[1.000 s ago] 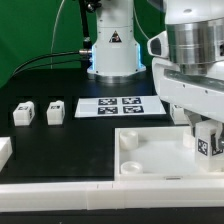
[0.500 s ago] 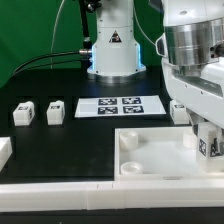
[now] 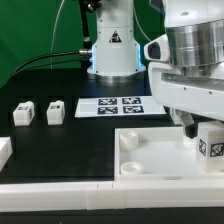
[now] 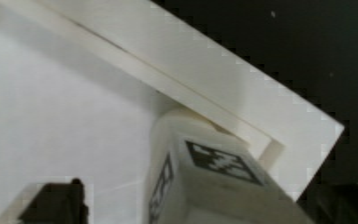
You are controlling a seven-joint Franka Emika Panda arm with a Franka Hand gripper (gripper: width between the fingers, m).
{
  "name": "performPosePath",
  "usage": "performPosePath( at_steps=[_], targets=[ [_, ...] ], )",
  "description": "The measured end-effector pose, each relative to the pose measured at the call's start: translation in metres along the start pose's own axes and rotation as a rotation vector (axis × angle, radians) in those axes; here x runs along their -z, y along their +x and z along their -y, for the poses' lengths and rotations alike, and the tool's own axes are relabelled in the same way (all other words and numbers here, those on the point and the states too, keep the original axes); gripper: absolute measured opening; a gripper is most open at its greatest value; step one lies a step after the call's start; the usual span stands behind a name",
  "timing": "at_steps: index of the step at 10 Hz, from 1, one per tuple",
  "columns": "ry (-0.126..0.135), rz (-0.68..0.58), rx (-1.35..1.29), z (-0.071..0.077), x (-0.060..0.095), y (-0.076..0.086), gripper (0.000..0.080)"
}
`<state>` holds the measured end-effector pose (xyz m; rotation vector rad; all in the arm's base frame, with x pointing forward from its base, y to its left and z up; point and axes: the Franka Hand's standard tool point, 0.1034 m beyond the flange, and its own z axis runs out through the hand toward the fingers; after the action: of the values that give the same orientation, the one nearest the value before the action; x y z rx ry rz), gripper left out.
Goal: Assemble one leg
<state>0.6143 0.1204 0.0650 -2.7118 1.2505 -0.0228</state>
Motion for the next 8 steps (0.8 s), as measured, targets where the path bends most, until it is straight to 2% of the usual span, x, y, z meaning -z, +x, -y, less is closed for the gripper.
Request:
performPosePath(
  at_steps=[4,8],
  targets=[
    [-0.038,-0.03,0.533,0.0068,0.0019,-0.0044,0.0649],
    [-0.059,-0.024,1.011,0.0025,0.0003,0.0008,0.0649]
  ],
)
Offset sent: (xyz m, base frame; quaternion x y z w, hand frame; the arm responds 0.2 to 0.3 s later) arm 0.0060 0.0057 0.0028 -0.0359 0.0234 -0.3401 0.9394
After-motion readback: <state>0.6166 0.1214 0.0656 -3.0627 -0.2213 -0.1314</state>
